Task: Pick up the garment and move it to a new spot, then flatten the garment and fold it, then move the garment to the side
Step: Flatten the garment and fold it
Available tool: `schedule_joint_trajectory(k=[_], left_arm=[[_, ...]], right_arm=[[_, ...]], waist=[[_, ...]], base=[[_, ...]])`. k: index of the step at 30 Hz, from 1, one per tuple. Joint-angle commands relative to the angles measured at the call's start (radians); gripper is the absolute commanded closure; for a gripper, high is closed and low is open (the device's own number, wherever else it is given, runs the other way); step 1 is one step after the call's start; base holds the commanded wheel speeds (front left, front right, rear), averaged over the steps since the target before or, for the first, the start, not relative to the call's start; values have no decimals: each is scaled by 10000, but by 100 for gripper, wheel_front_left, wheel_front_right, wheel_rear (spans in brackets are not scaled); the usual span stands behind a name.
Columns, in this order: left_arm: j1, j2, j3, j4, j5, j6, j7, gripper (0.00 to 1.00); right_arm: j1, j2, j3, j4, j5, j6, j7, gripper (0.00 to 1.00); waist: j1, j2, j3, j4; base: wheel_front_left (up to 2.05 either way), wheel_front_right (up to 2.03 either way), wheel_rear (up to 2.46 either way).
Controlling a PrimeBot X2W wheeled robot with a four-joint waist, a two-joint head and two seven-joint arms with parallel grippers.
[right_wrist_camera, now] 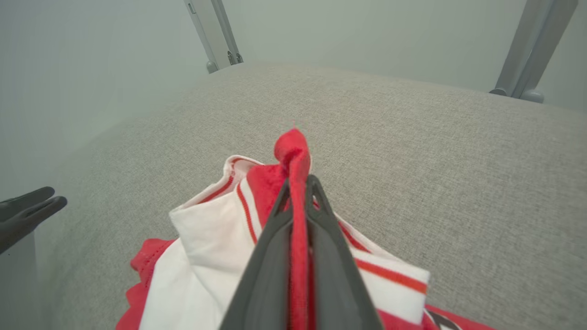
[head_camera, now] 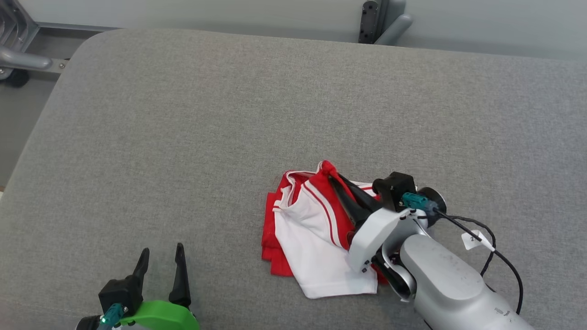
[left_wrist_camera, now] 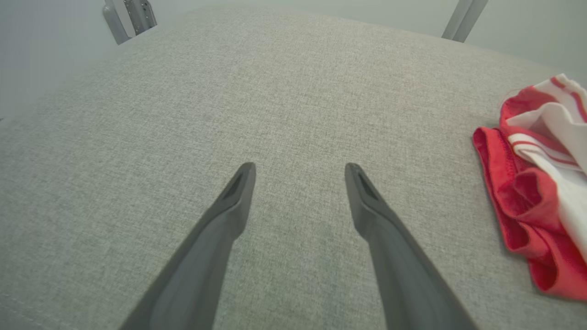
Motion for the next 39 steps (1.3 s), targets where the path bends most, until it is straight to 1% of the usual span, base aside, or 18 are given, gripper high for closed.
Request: schedule_joint_trajectory(k=[1, 2, 3, 6, 7, 8, 9, 13, 16, 19, 22, 26, 27, 28, 29, 30, 34, 39], left_arm=[[-148, 30, -10, -76, -65, 43, 1, 0], [-167, 32, -16, -110, -53, 27, 1, 0], [-182, 32, -16, -133, -22, 23, 1, 0], [-199, 30, -27, -131, 12, 15, 1, 0], [-212, 32, -19, -132, 18, 27, 1, 0], [-234, 32, -20, -135, 34, 30, 1, 0], [-253, 32, -4, -129, 36, 29, 1, 0], [-299, 32, 120, -132, 90, 18, 1, 0], [-243, 34, 263, -147, 157, 66, 1, 0], [-130, 32, 404, -178, 301, 110, 1, 0], [-30, 34, 574, -189, 413, 153, 1, 0], [69, 34, 718, -222, 507, 149, 1, 0], [69, 34, 718, -222, 507, 149, 1, 0], [124, 34, 785, -248, 552, 142, 1, 0], [149, 34, 810, -266, 566, 141, 1, 0], [149, 34, 810, -266, 566, 141, 1, 0], [262, 35, 892, -313, 634, 154, 1, 0], [502, 35, 1052, -421, 728, 104, 2, 0]], right_arm=[[-119, -75, 150, -140, 104, 1, -93, 100], [-93, -70, 372, -324, 181, 1, -109, 100], [45, -129, 1028, -774, 303, 1, -128, 100], [345, -305, 2242, -1487, 880, -1, -113, 100], [413, -368, 2692, -1734, 1165, 1, -17, 87], [433, -457, 3191, -2000, 1467, 1, 58, 6], [432, -548, 3679, -2311, 1768, -1, 67, 0], [256, -1020, 4828, -3158, 2760, -2, -42, 0], [199, -1326, 4458, -3313, 2852, -5, -159, 0], [791, -1336, 2626, -3278, 2081, -2, -162, 0], [1534, -1099, 611, -3211, 861, -2, -162, 0], [2537, -731, -1337, -3173, -434, -2, -165, 0], [2537, -731, -1337, -3173, -434, -2, -165, 0], [3004, -585, -2108, -3149, -953, -2, -164, 0], [3216, -491, -2481, -3157, -1175, -2, -163, 0], [3216, -491, -2481, -3157, -1175, -2, -163, 0], [3965, -175, -3532, -3222, -1861, -2, -164, 0], [4547, 123, -4531, -3559, -2219, -2, -165, 0]], waist=[[0, 26, 25, -52], [0, 26, 24, -102], [0, 26, 2, -226], [0, 26, -61, -416], [0, 26, -87, -478], [0, 26, -109, -537], [0, 26, -132, -599], [0, 26, -246, -887], [0, 26, -370, -1157], [0, 26, -499, -1434], [0, 26, -632, -1682], [0, 26, -773, -1919], [0, 26, -773, -1919], [0, 26, -832, -2018], [0, 26, -849, -2055], [0, 26, -849, -2055], [0, 26, -942, -2205], [0, 26, -1107, -2360]], base=[[0, 0, 0], [0, 0, 0], [0, 0, 0], [0, 0, 0], [0, 0, 0], [0, 0, 0], [0, 0, 0], [0, 0, 0], [0, 0, 0], [0, 0, 0], [0, 0, 0], [0, 0, 0], [0, 0, 0], [0, 0, 0], [0, 0, 0], [0, 0, 0], [0, 0, 0], [0, 0, 0]])
